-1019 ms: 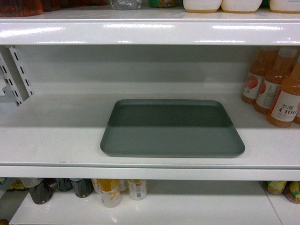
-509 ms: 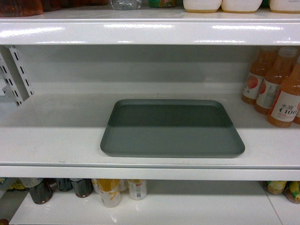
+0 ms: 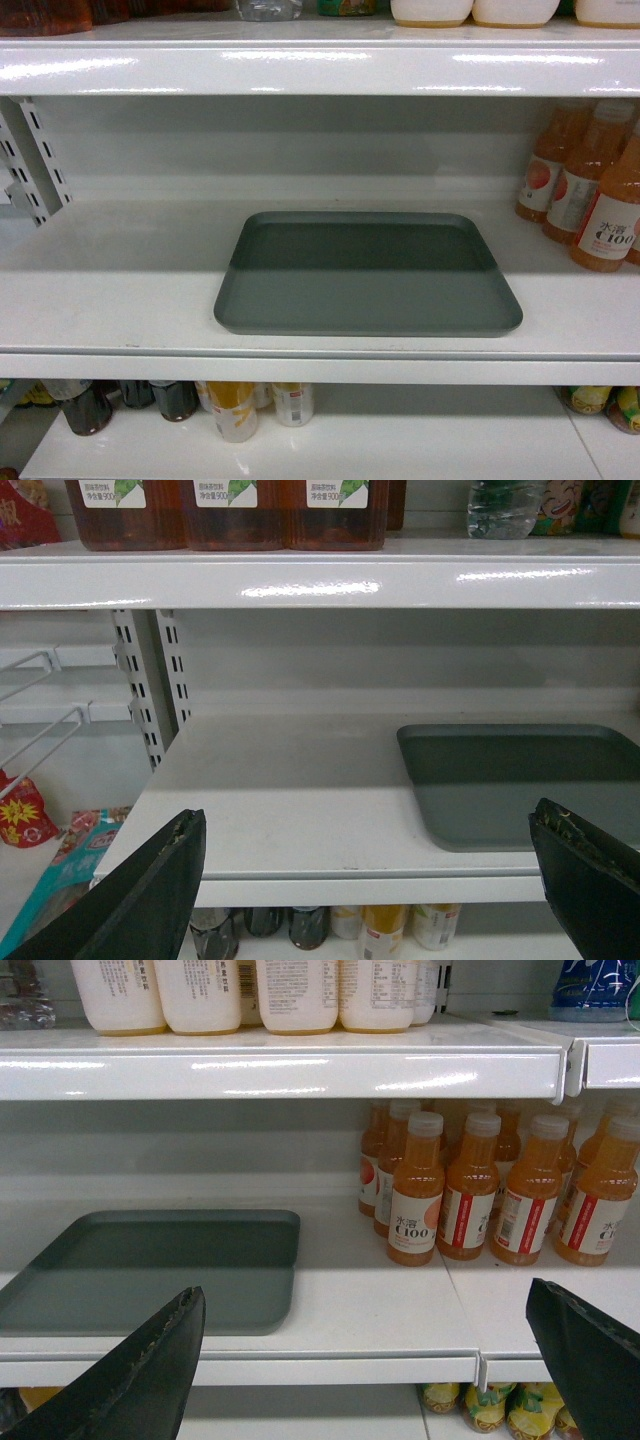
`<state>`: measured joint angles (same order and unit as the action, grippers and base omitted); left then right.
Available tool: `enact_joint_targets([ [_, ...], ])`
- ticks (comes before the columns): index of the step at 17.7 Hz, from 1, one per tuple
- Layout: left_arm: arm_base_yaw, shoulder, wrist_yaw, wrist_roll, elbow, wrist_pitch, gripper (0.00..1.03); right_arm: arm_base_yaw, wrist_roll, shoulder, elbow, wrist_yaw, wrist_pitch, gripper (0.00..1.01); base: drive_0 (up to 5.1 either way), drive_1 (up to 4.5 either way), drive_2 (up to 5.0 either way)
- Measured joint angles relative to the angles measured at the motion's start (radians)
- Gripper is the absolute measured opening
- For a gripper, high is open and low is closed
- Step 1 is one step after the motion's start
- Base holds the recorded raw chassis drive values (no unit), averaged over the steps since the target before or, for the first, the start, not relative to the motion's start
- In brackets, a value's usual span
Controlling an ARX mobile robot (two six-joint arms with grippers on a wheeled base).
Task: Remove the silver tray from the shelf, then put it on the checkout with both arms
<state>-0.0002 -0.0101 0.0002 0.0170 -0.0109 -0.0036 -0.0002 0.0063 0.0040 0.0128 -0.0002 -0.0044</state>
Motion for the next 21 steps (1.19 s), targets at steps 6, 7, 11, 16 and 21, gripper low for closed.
enact_joint_targets([
  [6,0.000,0.000,0.000,0.000,0.000,0.000,0.98,0.000,0.000,0.000,0.000,0.000,0.000,0.98,0.0,0.00,0.0],
  [7,0.000,0.000,0.000,0.000,0.000,0.000,0.98,0.000,0.000,0.000,0.000,0.000,0.000,0.98,0.0,0.00,0.0],
  [11,0.000,0.000,0.000,0.000,0.000,0.000,0.98,0.000,0.000,0.000,0.000,0.000,0.000,0.98,0.0,0.00,0.0],
  [16,0.000,0.000,0.000,0.000,0.000,0.000,0.98,0.000,0.000,0.000,0.000,0.000,0.000,0.98,0.0,0.00,0.0],
  [21,0.000,0.000,-0.001,0.000,0.000,-0.001,0.98,0.000,0.000,0.000,0.000,0.000,0.000,0.98,0.0,0.00,0.0],
])
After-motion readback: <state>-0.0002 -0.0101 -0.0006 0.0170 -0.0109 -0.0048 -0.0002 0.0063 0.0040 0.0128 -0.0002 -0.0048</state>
